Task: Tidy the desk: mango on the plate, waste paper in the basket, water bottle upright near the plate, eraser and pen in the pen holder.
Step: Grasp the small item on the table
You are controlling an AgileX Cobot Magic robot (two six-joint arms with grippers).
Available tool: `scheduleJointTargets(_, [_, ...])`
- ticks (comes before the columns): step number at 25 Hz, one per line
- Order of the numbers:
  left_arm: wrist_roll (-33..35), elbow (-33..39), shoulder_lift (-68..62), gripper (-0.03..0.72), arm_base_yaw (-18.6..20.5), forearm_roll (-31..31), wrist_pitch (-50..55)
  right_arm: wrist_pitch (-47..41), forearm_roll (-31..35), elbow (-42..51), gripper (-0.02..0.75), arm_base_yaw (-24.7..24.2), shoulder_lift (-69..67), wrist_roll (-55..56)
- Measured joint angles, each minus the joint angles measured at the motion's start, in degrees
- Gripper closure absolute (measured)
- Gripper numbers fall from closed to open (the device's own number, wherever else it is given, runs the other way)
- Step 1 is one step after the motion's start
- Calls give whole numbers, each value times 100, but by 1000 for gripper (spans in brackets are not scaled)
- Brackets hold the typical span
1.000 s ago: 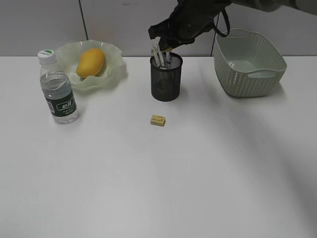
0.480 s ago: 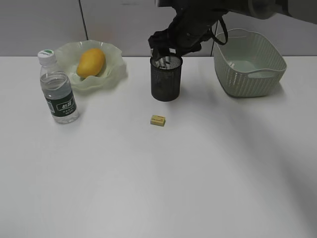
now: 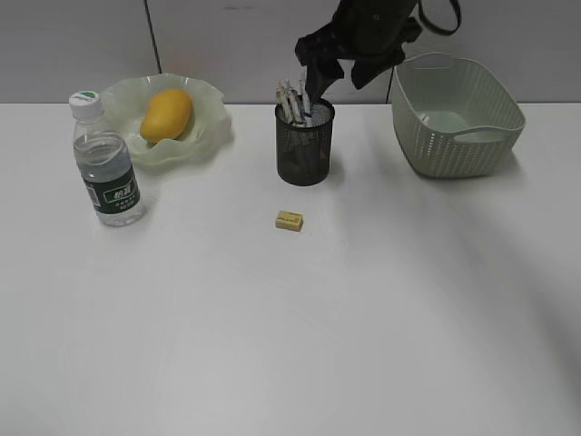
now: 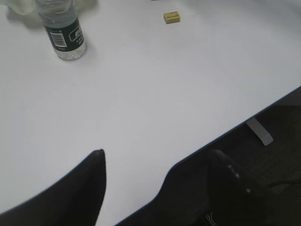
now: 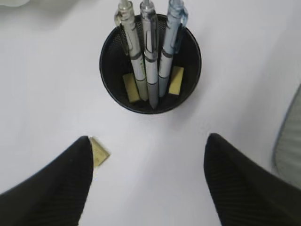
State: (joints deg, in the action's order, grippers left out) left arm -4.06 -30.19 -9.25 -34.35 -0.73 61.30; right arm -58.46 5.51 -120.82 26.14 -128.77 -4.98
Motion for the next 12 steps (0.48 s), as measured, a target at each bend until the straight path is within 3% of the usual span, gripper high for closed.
scheduleJointTargets(7, [0, 0, 0, 180, 0, 0, 0, -911, -180, 54, 160, 0, 730, 142])
scheduleJointTargets(12, [0, 0, 0, 180, 0, 0, 0, -1044, -180, 801, 160, 0, 1421, 252])
